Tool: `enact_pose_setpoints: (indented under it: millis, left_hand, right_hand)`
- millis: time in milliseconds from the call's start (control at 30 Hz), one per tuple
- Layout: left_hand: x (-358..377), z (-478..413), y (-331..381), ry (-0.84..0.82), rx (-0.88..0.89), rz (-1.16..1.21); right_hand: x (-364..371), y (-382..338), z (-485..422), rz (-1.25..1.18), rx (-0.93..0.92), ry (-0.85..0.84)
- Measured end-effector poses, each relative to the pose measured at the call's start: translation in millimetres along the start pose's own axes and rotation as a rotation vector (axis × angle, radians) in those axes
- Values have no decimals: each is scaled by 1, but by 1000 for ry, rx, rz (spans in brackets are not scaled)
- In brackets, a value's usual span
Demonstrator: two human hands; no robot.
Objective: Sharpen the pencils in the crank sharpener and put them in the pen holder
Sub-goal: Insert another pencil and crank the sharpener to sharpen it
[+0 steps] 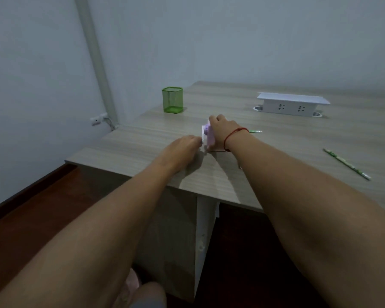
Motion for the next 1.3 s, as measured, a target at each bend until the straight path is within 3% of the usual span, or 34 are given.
enact_pose_setpoints:
  millis: [300,433,733,1067,1300]
  left_hand:
    - [18,-22,-18,-241,-178,86]
    - [14,-37,-20,-306,-180,-40]
    - [-4,-65,-22,-170,-61,-341]
    - [-36,-61,-16,100,8,-87]
    - [-42,-22,5,122,99,-65]
  right_hand:
    - [8,4,1,-73,20,92]
    - [11,9,-5,-86,25,95]
    - [11,11,-7,-53,37,67]
    - [9,10,-12,-11,56,8]
    - [15,10,-24,-45,48,25]
Point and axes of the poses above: each hand's wrist, its own z-axis away from the middle knuckle, its own x-axis out of the palm, y = z × x, the point moved 7 cm from there along -z, towards the middle knuckle
